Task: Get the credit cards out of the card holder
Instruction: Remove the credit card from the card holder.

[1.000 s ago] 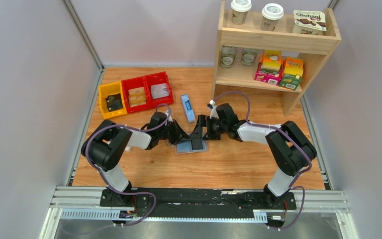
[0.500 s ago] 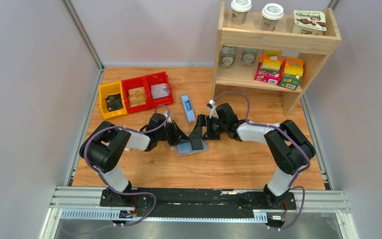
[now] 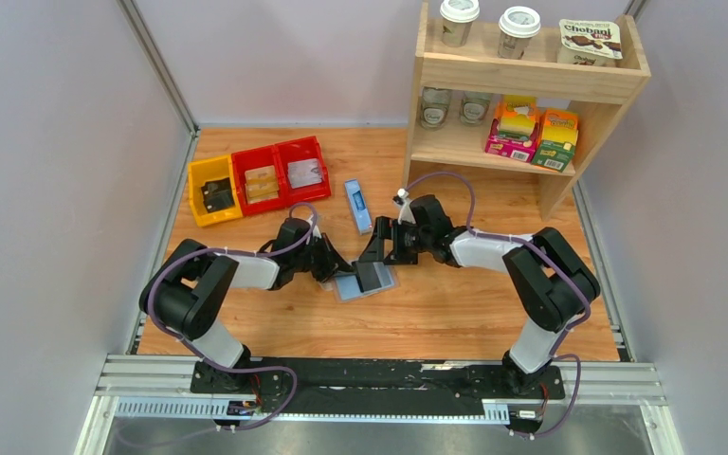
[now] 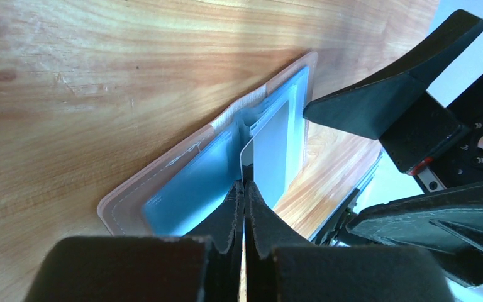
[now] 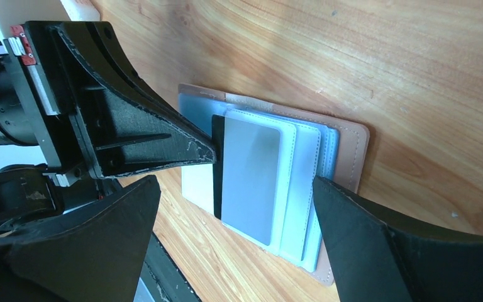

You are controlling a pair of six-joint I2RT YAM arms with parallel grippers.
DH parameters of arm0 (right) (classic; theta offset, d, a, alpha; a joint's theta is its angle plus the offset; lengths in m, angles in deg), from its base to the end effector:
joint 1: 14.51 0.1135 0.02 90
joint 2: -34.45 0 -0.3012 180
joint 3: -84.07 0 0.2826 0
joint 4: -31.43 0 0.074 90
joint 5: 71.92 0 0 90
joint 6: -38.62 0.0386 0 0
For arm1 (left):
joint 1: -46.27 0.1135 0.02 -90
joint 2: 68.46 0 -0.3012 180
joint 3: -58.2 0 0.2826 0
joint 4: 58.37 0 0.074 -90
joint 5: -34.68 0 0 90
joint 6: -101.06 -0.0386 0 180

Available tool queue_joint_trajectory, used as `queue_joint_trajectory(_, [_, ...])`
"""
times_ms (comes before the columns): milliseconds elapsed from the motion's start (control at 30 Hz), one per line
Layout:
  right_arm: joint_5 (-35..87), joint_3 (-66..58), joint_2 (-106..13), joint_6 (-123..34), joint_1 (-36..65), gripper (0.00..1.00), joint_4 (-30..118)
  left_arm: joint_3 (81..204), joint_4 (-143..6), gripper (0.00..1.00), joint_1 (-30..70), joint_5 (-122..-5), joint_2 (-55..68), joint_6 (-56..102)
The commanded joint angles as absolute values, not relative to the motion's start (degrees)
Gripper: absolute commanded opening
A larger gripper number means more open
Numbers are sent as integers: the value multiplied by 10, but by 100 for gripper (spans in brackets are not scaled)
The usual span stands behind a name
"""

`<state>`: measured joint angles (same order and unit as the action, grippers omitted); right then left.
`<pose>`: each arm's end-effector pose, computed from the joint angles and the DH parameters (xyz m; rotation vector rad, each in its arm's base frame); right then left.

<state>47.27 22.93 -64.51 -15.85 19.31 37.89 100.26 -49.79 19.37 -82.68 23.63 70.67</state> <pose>0.2946 0.2200 0.1625 -0.2394 2.5277 1.1458 0.2539 -0.1487 0.1262 -0.4502 2.5300 -1.2422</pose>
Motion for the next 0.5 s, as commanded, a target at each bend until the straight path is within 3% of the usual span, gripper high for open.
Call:
queue_joint_trajectory(0, [480,200,-615,-162,193,100,385,1008,-516,0,195,-827,219,679])
queue_joint_trajectory(467, [565,195,-673,-113,199,100,301,1012,-522,0,195,-827,217,675])
